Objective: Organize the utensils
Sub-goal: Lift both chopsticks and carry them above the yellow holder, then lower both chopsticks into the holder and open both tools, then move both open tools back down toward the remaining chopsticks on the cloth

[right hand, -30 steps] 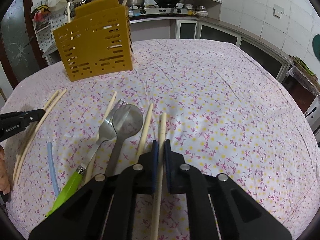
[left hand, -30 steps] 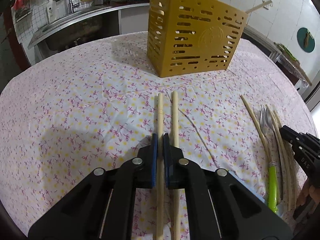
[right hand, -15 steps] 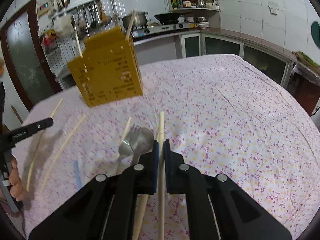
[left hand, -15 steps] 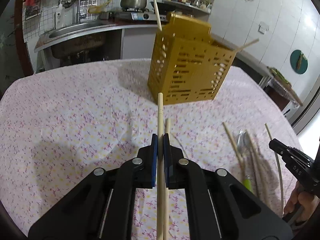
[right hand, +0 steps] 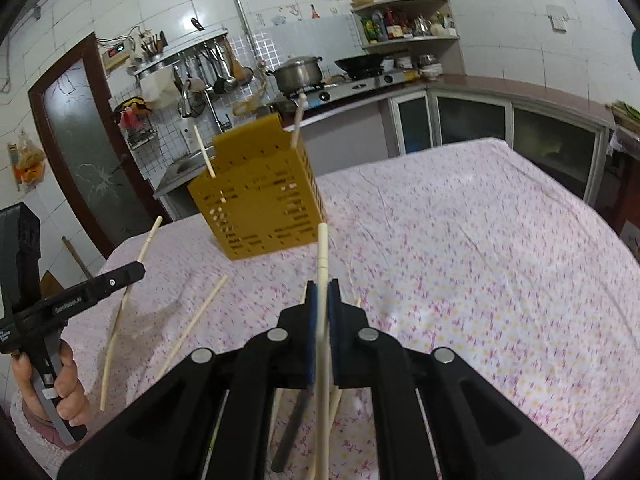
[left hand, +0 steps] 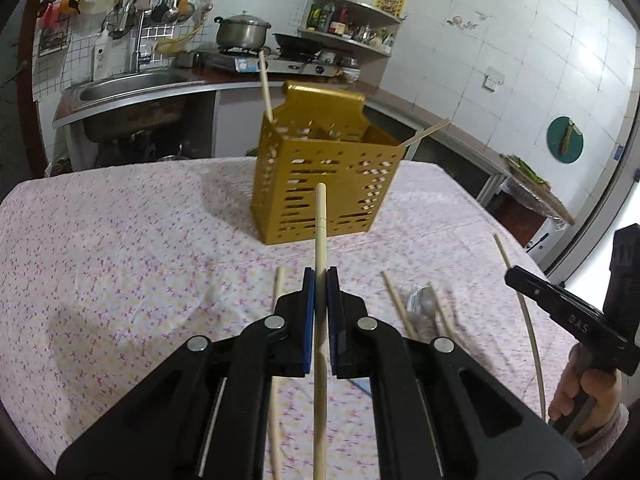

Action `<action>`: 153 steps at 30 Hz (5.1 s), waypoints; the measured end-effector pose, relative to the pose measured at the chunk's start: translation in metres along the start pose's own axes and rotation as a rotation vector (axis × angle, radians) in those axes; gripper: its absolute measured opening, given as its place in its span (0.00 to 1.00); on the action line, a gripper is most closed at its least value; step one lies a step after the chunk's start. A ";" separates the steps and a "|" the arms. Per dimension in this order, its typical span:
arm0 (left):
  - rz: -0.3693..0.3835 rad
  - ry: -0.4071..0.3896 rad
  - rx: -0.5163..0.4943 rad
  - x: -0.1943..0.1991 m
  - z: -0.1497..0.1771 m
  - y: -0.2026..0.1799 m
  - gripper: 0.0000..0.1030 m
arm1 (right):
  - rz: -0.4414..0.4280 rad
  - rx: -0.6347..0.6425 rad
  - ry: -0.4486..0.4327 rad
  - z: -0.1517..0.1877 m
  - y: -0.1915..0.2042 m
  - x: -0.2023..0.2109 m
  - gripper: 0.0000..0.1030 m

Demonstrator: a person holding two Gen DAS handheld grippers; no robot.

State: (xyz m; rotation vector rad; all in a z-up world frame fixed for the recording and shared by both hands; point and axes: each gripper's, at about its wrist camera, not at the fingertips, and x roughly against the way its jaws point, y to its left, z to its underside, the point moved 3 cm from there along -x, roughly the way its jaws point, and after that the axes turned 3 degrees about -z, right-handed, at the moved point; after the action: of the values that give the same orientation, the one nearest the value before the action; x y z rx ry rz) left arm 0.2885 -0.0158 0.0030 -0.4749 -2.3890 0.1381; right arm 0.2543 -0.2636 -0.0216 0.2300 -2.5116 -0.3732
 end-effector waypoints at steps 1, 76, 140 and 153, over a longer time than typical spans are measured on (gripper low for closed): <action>0.002 -0.003 0.000 0.002 -0.001 -0.002 0.04 | -0.013 0.005 -0.005 -0.003 0.000 0.002 0.06; -0.151 -0.638 -0.118 -0.093 -0.184 -0.020 0.04 | -0.072 0.242 -0.769 -0.195 0.096 -0.110 0.05; -0.237 -0.019 -0.028 -0.054 0.002 0.001 0.95 | 0.245 0.057 0.108 0.008 -0.023 -0.064 0.73; -0.247 0.145 -0.046 -0.079 0.037 0.012 0.92 | 0.275 0.068 0.233 0.052 -0.011 -0.072 0.52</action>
State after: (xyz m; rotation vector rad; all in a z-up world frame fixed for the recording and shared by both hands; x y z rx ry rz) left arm 0.3232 -0.0331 -0.0760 -0.1999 -2.2896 -0.0606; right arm 0.2840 -0.2457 -0.1044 -0.0456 -2.2875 -0.1406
